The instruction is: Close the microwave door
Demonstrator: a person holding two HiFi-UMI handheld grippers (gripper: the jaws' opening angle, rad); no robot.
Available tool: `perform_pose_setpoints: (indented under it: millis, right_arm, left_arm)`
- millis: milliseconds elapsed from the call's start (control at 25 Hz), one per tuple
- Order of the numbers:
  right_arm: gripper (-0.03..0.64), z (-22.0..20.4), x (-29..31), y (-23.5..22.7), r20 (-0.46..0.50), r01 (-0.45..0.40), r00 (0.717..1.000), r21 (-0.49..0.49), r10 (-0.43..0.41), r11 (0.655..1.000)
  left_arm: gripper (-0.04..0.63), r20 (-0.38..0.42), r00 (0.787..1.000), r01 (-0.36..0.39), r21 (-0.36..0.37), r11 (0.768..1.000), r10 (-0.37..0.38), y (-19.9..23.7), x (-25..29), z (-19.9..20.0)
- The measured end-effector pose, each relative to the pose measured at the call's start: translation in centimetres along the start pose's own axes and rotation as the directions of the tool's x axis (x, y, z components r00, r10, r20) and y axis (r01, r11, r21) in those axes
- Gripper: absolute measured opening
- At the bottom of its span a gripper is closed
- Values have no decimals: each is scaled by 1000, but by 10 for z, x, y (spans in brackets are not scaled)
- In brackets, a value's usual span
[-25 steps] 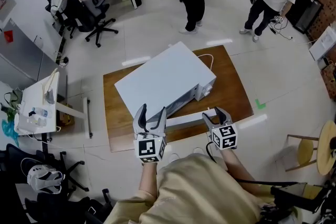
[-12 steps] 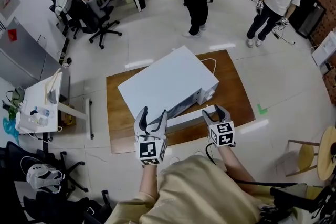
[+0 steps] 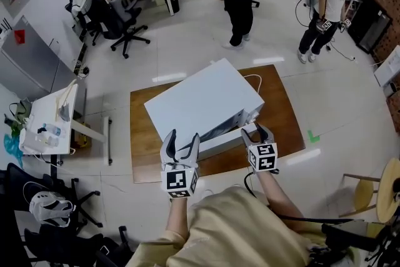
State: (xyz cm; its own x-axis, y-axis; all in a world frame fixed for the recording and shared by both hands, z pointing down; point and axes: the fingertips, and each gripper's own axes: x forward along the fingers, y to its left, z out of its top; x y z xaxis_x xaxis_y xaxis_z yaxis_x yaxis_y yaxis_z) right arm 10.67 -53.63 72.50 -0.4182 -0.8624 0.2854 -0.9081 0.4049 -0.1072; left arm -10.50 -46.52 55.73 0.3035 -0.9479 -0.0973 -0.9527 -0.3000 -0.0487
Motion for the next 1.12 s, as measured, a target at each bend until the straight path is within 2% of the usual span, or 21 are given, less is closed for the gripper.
perform_pose_setpoints:
  millis: [200, 960, 1120]
  right_arm:
    - [252, 0, 7, -5, 30, 35, 999, 19, -35, 999]
    - [255, 14, 36, -9, 64, 14, 998, 83, -20, 996]
    - [253, 15, 41, -8, 39, -1, 999, 85, -2, 996]
  left_arm:
    - [290, 2, 1000, -8, -1, 1000, 8, -2, -2, -2]
    - [290, -14, 999, -29, 2, 1000, 29, 10, 7, -2]
    - [290, -16, 1000, -25, -1, 1000, 25, 12, 15, -4]
